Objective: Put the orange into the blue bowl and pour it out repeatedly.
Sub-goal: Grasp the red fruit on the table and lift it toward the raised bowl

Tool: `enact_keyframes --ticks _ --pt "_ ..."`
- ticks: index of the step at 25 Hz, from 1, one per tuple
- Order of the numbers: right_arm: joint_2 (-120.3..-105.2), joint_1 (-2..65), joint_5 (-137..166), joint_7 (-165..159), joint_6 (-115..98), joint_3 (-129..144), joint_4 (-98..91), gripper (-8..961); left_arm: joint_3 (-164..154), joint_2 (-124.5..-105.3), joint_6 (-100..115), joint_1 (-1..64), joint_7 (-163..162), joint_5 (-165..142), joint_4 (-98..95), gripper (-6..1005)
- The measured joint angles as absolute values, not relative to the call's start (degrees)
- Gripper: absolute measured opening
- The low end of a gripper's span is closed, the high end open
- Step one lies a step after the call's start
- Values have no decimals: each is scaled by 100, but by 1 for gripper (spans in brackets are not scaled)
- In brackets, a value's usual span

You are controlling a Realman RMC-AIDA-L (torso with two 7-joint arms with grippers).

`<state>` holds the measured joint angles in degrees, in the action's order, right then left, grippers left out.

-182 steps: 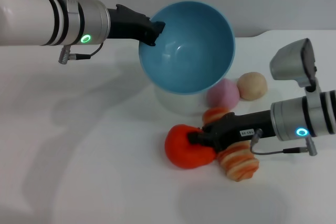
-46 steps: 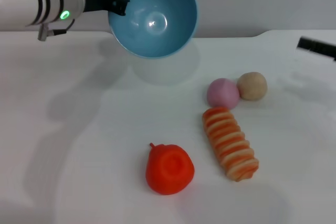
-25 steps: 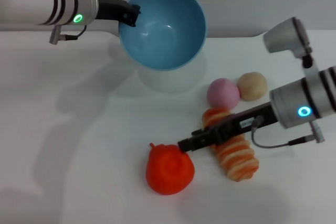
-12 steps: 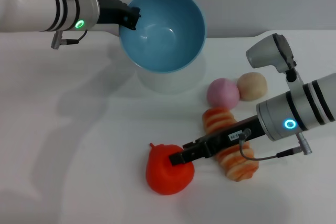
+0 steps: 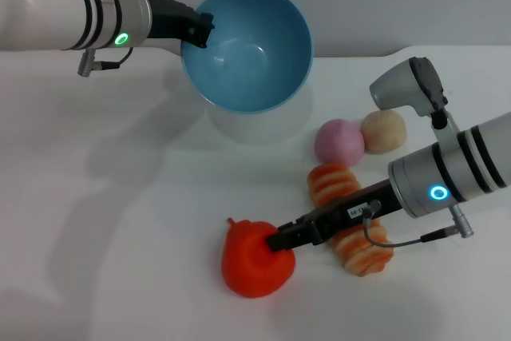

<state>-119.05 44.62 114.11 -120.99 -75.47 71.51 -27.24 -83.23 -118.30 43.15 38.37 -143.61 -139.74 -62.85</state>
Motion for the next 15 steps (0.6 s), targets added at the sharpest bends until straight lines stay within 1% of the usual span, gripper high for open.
enact_keyframes --ticks 9,14,15 --pt "-11922 4504 11381 -12028 -7374 7279 -2586 222 -8343 -11832 4242 3839 -14361 -13975 -6280 -1" --pt "-11914 4448 11131 -11611 -7482 7298 -2671 61 -8425 -11838 4183 3841 -14361 -13975 -6277 -1" --pt "-11902 4409 11110 -11580 -7539 7293 -2749 52 -8425 -11838 4183 3841 -14362 -13974 -6277 -1"
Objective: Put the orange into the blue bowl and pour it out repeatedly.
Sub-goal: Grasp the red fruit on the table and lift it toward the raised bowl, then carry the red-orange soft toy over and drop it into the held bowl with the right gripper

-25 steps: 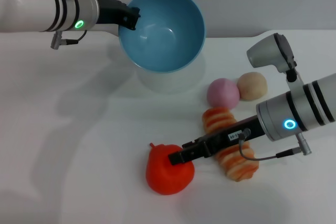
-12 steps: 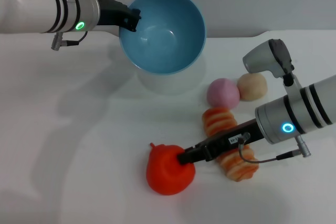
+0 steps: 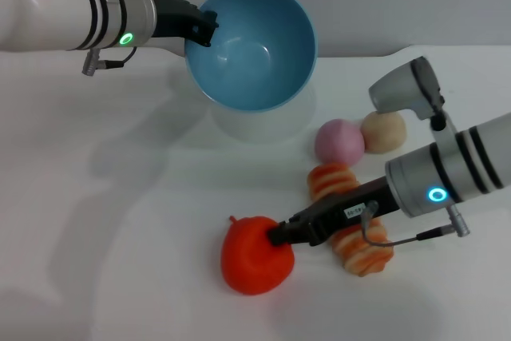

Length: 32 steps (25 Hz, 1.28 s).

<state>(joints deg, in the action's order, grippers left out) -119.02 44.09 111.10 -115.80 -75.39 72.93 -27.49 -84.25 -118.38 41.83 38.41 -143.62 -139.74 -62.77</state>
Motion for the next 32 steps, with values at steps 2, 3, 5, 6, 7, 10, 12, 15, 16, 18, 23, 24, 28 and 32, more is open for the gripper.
enact_keyframes --ticks 2,3,5,6,7,10,12,15,16,18,23,24,28,32 --pt "-11881 4285 11091 -11541 -7655 7257 -2996 34 -8426 -11836 4183 3843 -14362 -13975 -6274 -1" --pt "-11872 4183 11090 -11514 -7703 7217 -3197 25 -8428 -11832 4183 3848 -14362 -13978 -6269 -1" --pt "-11862 3965 11085 -11423 -7740 7070 -3750 16 -8428 -11829 4183 3855 -14362 -13985 -6265 -1" --pt "-11851 3862 11079 -11383 -7765 6973 -4066 16 -8427 -11827 4185 3862 -14362 -13992 -6259 -1" --pt "-11838 3787 11078 -11358 -7867 6860 -4352 16 -8421 -11823 4190 3871 -14362 -14001 -6253 -1" --pt "-11816 3639 11060 -11239 -8291 6434 -5083 15 -8423 -11822 4239 3889 -14361 -14016 -6236 -1" --pt "-11813 3600 10998 -11115 -8555 6097 -5501 15 -8429 -11821 4355 3916 -14362 -14030 -6234 0" --pt "-11787 3634 10911 -11083 -8843 5585 -5987 15 -8403 -11821 4778 4014 -14377 -14066 -6238 0" --pt "-11775 3649 10848 -11079 -8936 5373 -6171 16 -8391 -11821 5028 4060 -14396 -14068 -6266 0" --pt "-11770 3649 10730 -11054 -9025 5162 -6420 16 -8407 -11823 5546 4163 -14431 -14054 -6400 -1" --pt "-11778 3615 10662 -11033 -8987 5026 -6635 15 -8690 -11838 6167 4241 -14630 -14021 -6835 -1" --pt "-11792 3612 10671 -11031 -8939 5041 -6589 15 -8808 -11838 6212 4241 -14701 -14002 -6942 -1" --pt "-11834 3611 10719 -10978 -8716 5231 -6182 13 -9147 -11839 6248 4209 -14797 -13921 -7208 0" --pt "-11824 3665 10767 -10974 -8689 5287 -5825 43 -9161 -11838 6208 4205 -14799 -13920 -7187 0"
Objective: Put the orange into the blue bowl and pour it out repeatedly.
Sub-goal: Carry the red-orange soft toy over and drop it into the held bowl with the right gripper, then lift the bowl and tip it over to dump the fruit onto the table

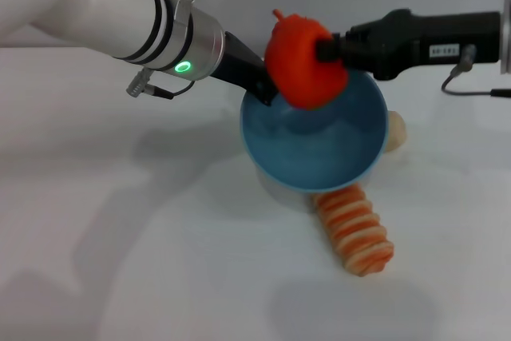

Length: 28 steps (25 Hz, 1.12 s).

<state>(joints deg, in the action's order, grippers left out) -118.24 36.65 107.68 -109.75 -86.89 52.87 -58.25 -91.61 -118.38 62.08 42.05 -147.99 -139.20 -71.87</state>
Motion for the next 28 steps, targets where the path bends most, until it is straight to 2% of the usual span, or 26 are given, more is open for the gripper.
enact_keyframes --ticks 7,20,28 --pt "-11834 3602 10778 -11006 -8693 5282 -5785 112 -9106 -11817 6069 4140 -14801 -13949 -7114 0" --pt "-11828 3375 10703 -10957 -8713 4962 -6073 491 -9005 -11803 5751 4170 -14799 -13985 -6805 0" --pt "-11830 3021 9923 -10217 -8703 4230 -5913 490 -9008 -11800 5182 4136 -14674 -14336 -6839 -1"
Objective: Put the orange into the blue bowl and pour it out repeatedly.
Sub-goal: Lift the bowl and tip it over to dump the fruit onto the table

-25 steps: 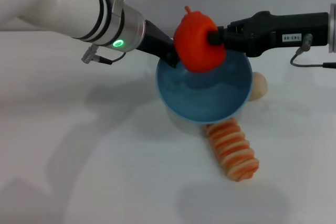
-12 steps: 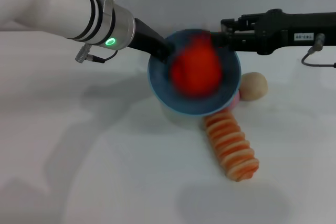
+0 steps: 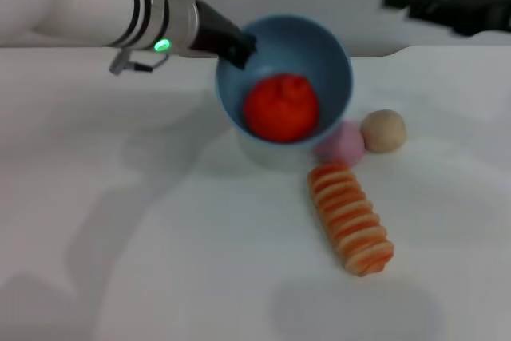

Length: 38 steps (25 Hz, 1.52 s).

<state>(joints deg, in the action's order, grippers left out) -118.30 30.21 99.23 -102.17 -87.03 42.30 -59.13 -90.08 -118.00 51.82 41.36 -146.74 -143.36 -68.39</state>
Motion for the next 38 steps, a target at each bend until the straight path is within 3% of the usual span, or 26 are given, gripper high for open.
enact_keyframes --ticks 5,10,26,38 --pt "-11779 2709 9365 -9175 -8634 3445 -5116 490 -9294 -11811 4255 3869 -14588 -14801 -6961 -1" --pt "-11799 2463 9215 -8209 -8261 2748 -4229 491 -10385 -11812 2435 3048 -14438 -15650 -7470 0" --pt "-11826 2431 8921 -7309 -7807 2361 -3182 490 -12365 -11833 -1193 1167 -11600 -16551 -7614 -1" --pt "-11829 2390 8489 -6914 -7805 2401 -2759 491 -12273 -11879 -1033 1243 -11550 -15850 -7488 -1"
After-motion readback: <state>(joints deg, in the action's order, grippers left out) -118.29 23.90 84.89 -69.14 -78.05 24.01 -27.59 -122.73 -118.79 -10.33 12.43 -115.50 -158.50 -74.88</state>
